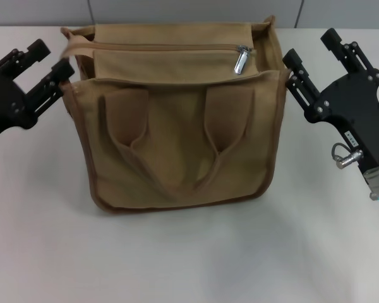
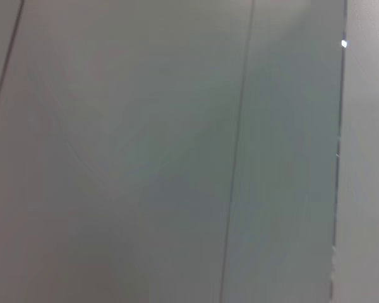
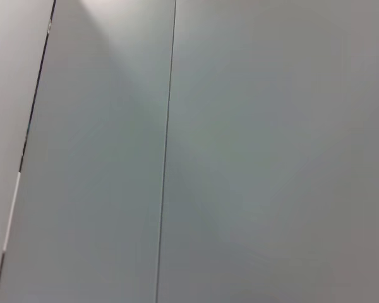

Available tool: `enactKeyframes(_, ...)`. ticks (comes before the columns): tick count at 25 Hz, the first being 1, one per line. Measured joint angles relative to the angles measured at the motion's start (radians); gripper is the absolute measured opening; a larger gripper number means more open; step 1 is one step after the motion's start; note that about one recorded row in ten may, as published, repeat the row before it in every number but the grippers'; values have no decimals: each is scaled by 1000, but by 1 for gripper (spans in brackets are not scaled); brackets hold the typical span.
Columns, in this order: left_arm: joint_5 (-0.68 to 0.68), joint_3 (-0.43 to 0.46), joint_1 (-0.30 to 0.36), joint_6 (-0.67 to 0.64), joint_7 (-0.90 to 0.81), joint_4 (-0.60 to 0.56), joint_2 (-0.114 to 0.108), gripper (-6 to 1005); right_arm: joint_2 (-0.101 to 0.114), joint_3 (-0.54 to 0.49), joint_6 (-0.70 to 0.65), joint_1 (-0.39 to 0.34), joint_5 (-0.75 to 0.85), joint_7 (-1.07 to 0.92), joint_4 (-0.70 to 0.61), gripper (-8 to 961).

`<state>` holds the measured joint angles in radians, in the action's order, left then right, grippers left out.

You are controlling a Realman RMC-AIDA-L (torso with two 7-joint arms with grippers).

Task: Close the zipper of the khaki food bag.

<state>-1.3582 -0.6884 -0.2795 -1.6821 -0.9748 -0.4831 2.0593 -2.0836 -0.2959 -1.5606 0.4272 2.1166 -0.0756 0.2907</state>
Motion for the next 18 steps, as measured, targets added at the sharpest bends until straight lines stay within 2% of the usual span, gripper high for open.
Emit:
enactKeyframes(1, -20, -1, 12, -15, -11, -22, -2, 478, 0, 2, -2, 0, 2, -17, -1, 660)
enactKeyframes(7, -70, 24, 59, -133, -36, -91, -15, 668, 1, 1, -41, 14, 57, -191, -95, 664)
enactKeyframes(11, -105, 19, 75, -236, -54, -118, -38, 834, 4, 7, -163, 21, 91, -363, -207, 677)
enactKeyframes(15, -206, 9, 73, -288, -53, -140, -39, 834, 5, 31, -326, 32, 109, -581, -380, 698)
enactKeyframes(18, -308, -10, 67, -292, -55, -164, -28, 834, 9, 152, -387, 58, 112, -752, -520, 714)
